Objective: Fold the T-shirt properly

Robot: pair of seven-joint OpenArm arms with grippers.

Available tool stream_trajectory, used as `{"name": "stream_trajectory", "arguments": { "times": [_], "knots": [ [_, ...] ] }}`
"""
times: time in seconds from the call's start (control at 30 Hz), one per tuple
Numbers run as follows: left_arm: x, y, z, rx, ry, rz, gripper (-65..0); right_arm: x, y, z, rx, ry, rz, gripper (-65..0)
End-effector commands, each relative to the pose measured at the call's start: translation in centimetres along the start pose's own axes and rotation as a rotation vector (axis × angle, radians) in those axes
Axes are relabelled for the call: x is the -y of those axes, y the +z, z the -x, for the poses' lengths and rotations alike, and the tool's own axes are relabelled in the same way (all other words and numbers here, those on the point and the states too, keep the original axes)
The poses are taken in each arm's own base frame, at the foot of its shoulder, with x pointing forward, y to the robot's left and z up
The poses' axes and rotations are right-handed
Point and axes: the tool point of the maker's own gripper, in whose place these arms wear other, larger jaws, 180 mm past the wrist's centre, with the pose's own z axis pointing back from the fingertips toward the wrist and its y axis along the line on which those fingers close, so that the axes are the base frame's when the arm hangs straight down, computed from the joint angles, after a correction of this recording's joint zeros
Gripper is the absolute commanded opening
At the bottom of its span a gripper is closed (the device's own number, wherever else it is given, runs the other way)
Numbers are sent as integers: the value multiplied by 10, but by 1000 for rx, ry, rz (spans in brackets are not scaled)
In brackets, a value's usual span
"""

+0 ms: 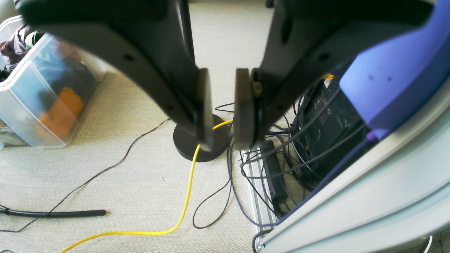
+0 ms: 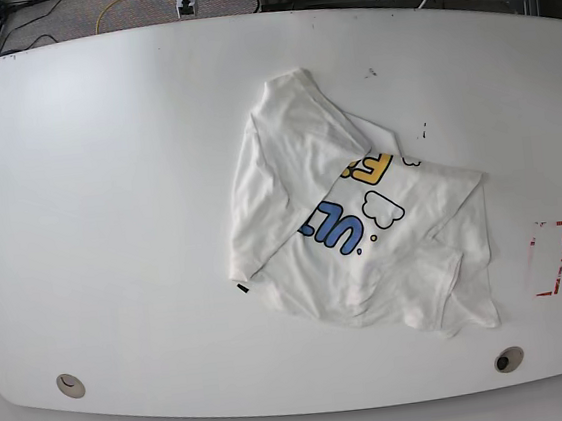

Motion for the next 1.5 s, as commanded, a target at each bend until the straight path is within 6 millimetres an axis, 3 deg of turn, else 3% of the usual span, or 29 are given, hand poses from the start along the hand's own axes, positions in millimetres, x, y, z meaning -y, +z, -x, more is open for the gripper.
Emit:
{"name": "stream_trajectory", "arguments": {
  "times": [0.0,0.6,1.47],
  "knots": [
    [-4,0,2,-2,5,-6,-395,0,1,12,-23,4,-2,-546],
    [-4,0,-1,7,5,-7,-397,1,1,10,-18,8,2,-547],
    [-7,1,-2,11,5,-11,-401,1,2,24,-42,7,5,-562]
  ]
}}
